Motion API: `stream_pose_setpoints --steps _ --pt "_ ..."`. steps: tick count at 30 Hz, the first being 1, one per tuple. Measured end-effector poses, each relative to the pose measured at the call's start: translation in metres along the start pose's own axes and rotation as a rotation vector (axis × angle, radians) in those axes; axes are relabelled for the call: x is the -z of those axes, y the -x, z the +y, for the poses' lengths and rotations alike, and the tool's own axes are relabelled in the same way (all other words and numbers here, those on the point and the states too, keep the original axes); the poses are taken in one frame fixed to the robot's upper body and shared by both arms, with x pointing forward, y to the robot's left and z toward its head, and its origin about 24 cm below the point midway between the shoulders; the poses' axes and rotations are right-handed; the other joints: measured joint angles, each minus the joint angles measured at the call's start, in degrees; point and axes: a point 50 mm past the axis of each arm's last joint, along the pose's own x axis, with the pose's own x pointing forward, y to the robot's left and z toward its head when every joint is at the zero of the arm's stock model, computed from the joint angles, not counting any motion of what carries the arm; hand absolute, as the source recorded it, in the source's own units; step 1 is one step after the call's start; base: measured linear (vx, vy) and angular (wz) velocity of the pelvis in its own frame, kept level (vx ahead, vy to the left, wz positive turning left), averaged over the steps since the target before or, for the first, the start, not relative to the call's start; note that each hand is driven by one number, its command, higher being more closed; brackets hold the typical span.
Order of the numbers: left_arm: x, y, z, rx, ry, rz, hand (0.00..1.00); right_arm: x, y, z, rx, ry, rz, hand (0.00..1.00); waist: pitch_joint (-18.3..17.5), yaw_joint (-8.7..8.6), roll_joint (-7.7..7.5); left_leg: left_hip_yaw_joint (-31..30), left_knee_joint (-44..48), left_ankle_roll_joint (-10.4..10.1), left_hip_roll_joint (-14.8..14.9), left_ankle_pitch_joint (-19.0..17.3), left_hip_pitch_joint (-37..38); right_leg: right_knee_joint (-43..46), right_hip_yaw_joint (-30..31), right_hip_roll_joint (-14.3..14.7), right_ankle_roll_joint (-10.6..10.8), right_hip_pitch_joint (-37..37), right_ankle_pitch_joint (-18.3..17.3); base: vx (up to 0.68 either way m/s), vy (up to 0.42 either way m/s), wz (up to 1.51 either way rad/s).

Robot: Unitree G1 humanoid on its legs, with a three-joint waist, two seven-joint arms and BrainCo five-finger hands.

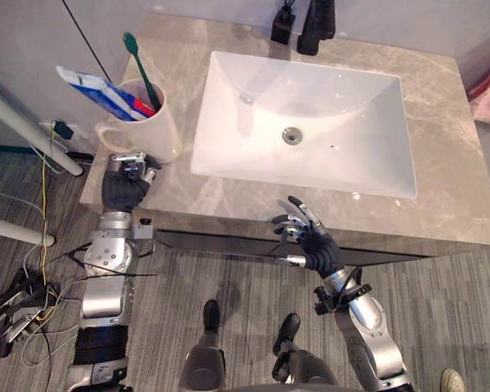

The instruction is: Organize washtable

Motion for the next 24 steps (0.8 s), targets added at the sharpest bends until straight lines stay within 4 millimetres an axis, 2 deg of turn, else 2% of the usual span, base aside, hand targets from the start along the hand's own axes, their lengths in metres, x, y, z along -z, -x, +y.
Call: stream_pose_setpoints --steps 5,14,19,21,24 --pt "-0.005 -0.012 -0.005 -0.014 0.017 -0.029 1.0 -0.003 -0.003 0.002 -0.013 0.003 -0.017 0.0 0.34 -1.09 -0.04 0.35 0.0 0.0 0.04 0.02 -0.74 -0.02 0.32 0.05 -0.11 -0.89 0.23 0.01 0.018 -0.03" --pt "-0.013 -0.033 -0.01 0.009 0.0 -0.048 1.0 -0.006 -0.003 0.005 -0.022 0.003 -0.031 0.0 0.85 -1.48 0.22 1.71 0.0 0.01 0.14 0.01 -0.89 -0.08 1.72 0.16 -0.15 -1.87 0.52 0.02 0.015 -0.07" --pt "-0.017 -0.051 -0.003 -0.004 -0.034 -0.052 1.0 -0.007 -0.003 0.004 -0.002 0.003 -0.034 0.0 1.12 -1.53 0.37 2.14 0.0 0.0 0.25 0.01 -1.33 -0.09 2.16 0.3 -0.56 -2.65 0.89 0.0 0.01 -0.04" --pt "-0.021 -0.06 0.003 -0.021 -0.057 -0.062 1.0 0.0 0.0 0.001 0.03 -0.005 -0.003 0.0 1.19 -1.51 0.4 2.58 0.0 0.0 0.25 0.05 -2.1 -0.25 2.61 0.32 -0.61 -3.63 1.33 0.01 0.024 -0.14" --pt "-0.027 -0.071 0.013 -0.033 -0.105 -0.065 1.0 -0.001 0.002 -0.003 0.049 0.003 -0.003 0.0 1.22 -2.63 0.36 3.17 0.01 0.02 0.23 0.05 -2.19 -0.58 3.19 0.37 -0.54 -3.9 1.64 0.04 0.022 -0.09"
